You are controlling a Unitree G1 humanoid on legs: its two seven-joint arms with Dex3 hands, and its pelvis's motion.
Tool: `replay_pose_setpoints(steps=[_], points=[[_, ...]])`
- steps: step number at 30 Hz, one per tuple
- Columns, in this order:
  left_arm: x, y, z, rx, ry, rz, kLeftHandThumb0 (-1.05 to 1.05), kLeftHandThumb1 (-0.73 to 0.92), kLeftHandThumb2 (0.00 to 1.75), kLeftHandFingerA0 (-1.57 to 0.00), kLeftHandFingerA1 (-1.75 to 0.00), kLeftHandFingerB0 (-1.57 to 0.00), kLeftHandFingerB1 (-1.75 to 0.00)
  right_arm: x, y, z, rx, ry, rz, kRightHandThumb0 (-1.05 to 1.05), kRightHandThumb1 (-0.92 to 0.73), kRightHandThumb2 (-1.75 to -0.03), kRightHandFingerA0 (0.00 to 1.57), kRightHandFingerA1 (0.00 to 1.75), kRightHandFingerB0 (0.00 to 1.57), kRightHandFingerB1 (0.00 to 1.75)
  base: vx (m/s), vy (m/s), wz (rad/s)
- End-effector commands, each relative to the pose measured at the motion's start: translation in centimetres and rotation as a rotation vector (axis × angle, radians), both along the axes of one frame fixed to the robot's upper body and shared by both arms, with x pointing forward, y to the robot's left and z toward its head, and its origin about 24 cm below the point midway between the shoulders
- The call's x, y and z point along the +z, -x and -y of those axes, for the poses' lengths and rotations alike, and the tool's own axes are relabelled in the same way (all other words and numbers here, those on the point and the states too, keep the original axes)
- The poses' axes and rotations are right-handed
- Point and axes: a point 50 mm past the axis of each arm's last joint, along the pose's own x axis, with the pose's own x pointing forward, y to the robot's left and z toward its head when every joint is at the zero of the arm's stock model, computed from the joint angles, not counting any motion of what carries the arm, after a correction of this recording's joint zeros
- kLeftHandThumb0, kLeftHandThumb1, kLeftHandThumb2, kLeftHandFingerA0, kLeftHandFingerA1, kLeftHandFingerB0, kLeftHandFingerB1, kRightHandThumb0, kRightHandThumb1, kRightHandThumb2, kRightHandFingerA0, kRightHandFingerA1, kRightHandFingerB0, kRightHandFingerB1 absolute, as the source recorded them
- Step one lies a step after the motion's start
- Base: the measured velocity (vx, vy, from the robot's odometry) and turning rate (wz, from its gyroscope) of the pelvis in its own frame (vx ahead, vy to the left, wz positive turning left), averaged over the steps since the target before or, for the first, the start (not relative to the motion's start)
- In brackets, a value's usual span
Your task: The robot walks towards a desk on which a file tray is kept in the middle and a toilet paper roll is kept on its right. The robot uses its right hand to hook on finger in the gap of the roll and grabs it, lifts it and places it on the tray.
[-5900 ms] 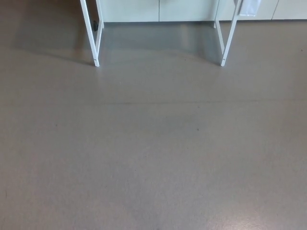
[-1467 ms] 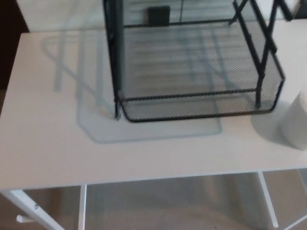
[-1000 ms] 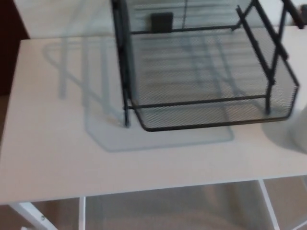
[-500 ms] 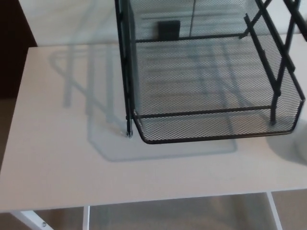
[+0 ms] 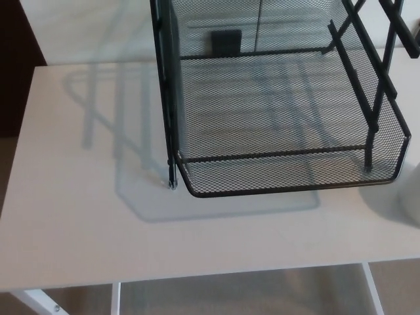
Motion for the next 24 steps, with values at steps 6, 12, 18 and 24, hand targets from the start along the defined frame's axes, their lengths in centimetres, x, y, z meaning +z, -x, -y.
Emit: replay_pose_setpoints(steps=[6, 12, 18, 24], points=[[0.4, -0.2, -0.5, 0.143, 0.052, 0.077, -0.57, 0.84, 0.65, -0.32, -0.63, -0.26, -0.5, 10.3, -5.7, 3.4, -0.03, 0.321, 0.386, -0.65, -0.6, -0.58, 0.36, 0.74, 0.07, 0.4, 0.0, 0.0, 0.0], [0.4, -0.1, -0.5, 0.081, 0.017, 0.057, -0.57, 0.86, 0.65, -0.23, -0.56, -0.21, -0.46, 18.4, -10.5, 0.5, 0.426, 0.483, 0.389, -0.98, -0.46, -0.82, 0.34, 0.83, 0.19, 0.72, 0.0, -0.001, 0.01], [0.5, 0.0, -0.7, 0.061, -0.007, 0.051, -0.56, 0.87, 0.67, -0.22, -0.56, -0.23, -0.46, 19.2, -13.3, -3.9, 0.708, 0.51, 0.225, -0.76, -0.45, -0.84, 0.15, 0.53, 0.03, 0.36, 0.0, 0.0, 0.0], [0.7, -0.2, -0.9, -0.013, -0.066, 0.007, -0.58, 0.86, 0.68, -0.21, -0.59, -0.19, -0.46, 16.6, -14.0, -6.7, 0.879, 0.565, 0.022, -0.62, -0.57, -0.57, 0.13, 0.33, 0.04, 0.26, 0.0, 0.0, 0.0]])
